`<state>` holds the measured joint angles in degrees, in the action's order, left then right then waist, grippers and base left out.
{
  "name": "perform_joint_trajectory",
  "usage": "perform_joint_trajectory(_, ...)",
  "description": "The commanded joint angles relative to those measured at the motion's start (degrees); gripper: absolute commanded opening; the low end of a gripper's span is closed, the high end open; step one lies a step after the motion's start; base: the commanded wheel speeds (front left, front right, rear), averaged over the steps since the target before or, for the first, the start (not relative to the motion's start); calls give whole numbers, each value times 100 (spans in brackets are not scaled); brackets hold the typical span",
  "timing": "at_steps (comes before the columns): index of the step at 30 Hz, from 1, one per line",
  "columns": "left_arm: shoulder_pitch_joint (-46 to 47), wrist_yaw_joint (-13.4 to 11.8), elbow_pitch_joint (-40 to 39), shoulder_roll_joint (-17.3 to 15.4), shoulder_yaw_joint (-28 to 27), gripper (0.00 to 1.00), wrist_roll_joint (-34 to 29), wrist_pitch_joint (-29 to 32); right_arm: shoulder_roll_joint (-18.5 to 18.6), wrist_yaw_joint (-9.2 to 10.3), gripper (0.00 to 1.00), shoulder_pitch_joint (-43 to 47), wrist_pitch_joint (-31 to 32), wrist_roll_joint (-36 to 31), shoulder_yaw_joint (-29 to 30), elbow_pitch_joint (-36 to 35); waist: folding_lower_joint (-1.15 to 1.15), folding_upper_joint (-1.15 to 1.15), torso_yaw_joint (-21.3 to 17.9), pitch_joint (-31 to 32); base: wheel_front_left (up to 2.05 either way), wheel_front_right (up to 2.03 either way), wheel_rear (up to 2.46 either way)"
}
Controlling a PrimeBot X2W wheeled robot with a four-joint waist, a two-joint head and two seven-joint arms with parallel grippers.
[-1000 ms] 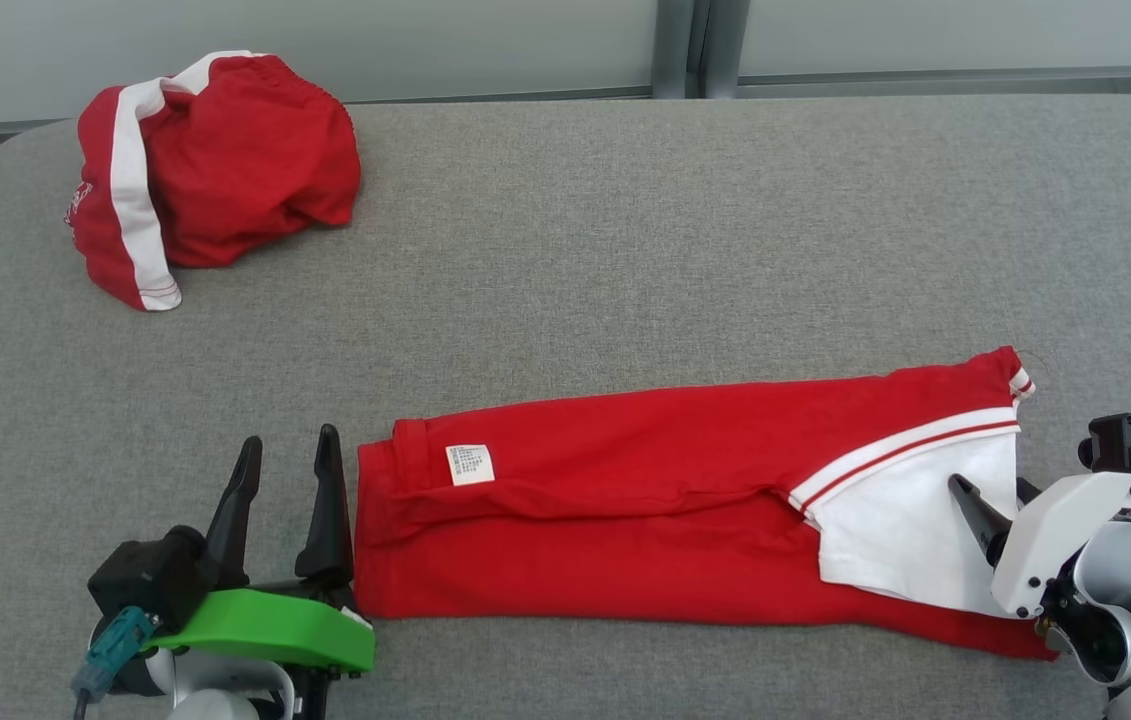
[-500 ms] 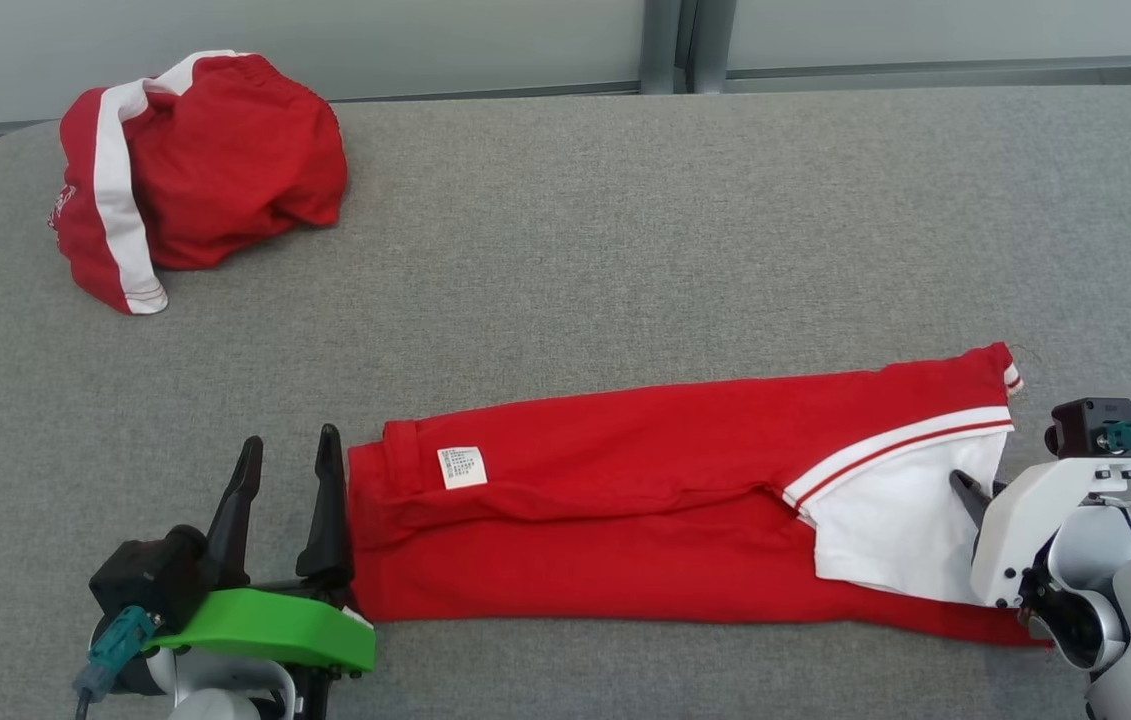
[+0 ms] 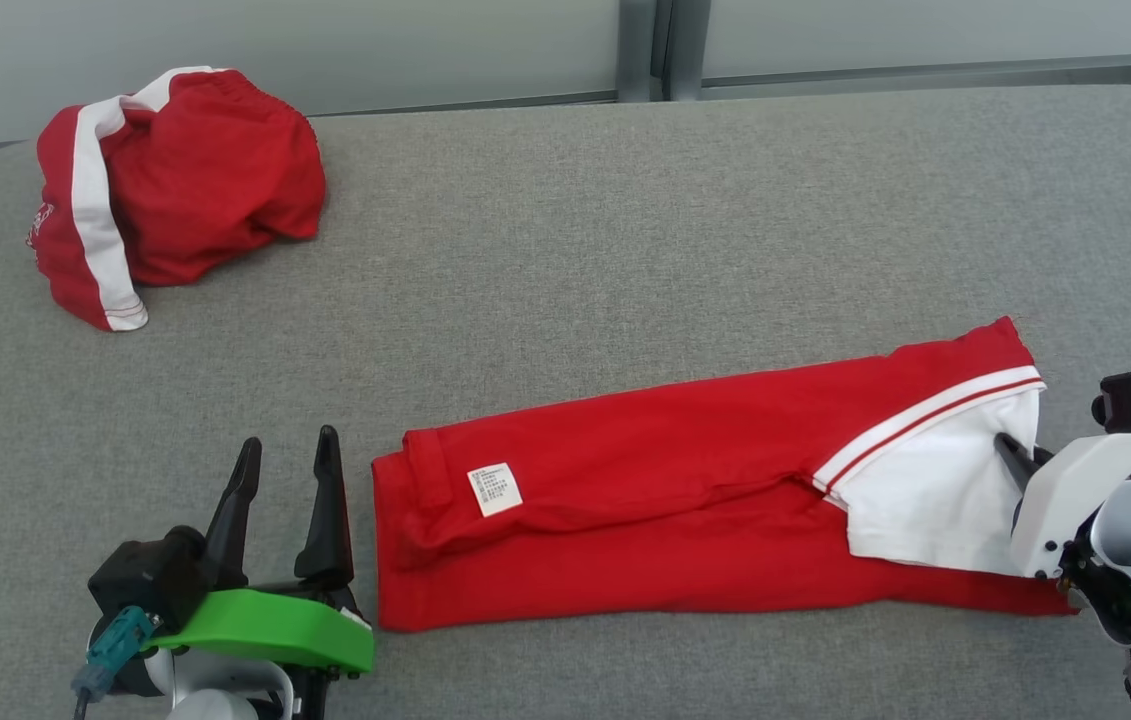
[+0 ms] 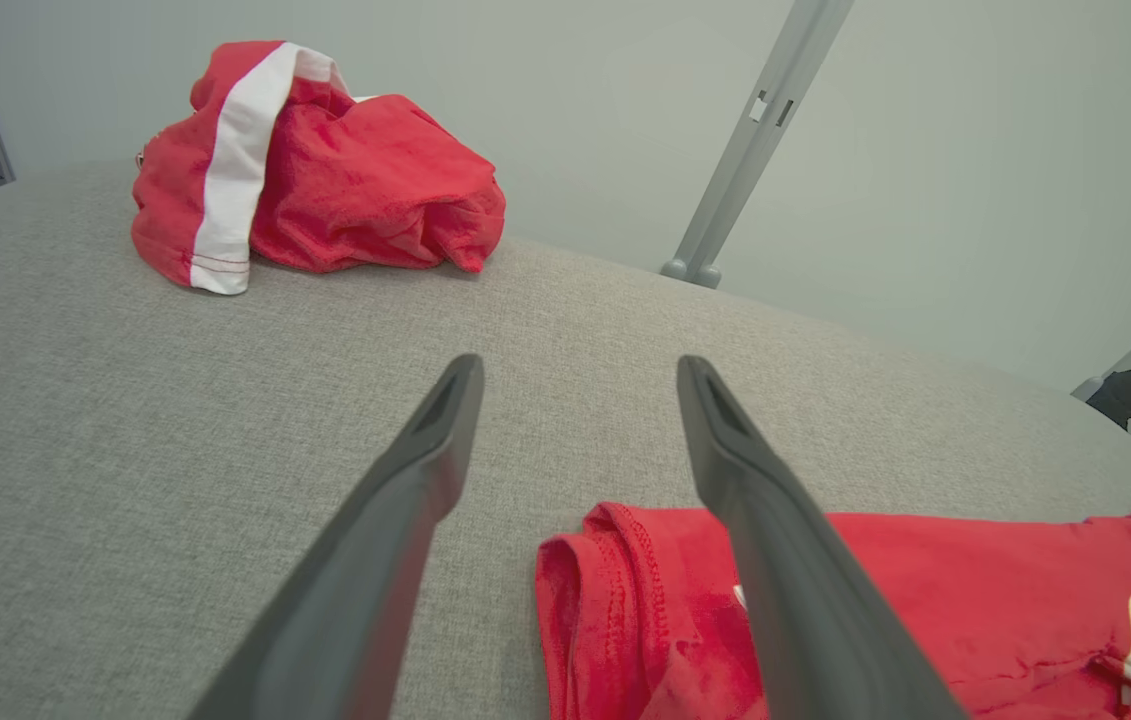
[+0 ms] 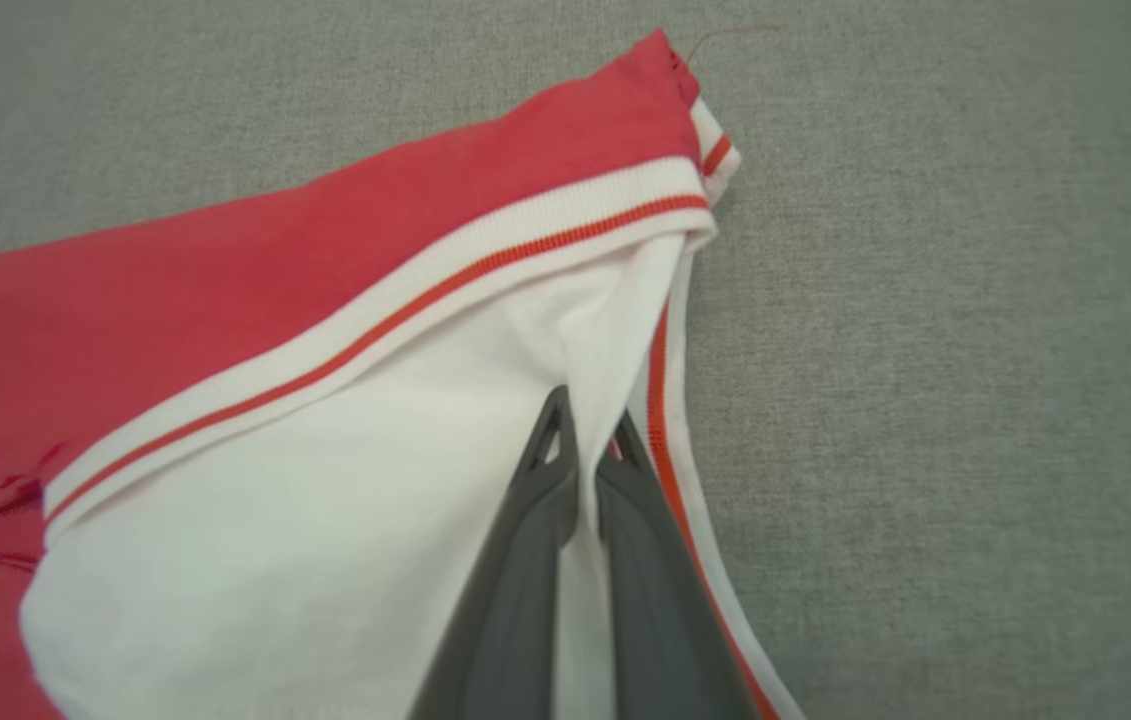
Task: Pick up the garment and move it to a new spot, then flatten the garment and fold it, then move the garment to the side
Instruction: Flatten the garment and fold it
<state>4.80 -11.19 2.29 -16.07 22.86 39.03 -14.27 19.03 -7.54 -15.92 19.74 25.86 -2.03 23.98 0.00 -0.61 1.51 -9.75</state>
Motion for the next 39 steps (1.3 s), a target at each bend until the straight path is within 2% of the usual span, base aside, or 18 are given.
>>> perform_joint_trajectory(1,20,-37,15,-50,7,100,-11,-26,71,10,0,-65,-36,23,77,-43,0,61,-47,31,0,0,0)
perform_joint_trajectory(10,-47,-49,-34,-81,60,100,-18,42,353,9,0,-127,-10,-142,575,-232,0,61,-199,125,0,0,0)
perform_joint_trajectory(18,-59,-64,-40,-94,105,100,-2,78,209,9,0,-155,140,-173,777,-687,0,61,-270,194,0,0,0)
perform_joint_trajectory(28,-63,-84,-41,-98,149,100,11,93,117,7,0,104,323,-14,306,-1687,0,61,-289,262,0,0,0)
perform_joint_trajectory(39,-25,-60,-59,-86,193,100,32,88,-43,5,0,279,515,80,-608,-2799,0,61,-193,312,0,0,0)
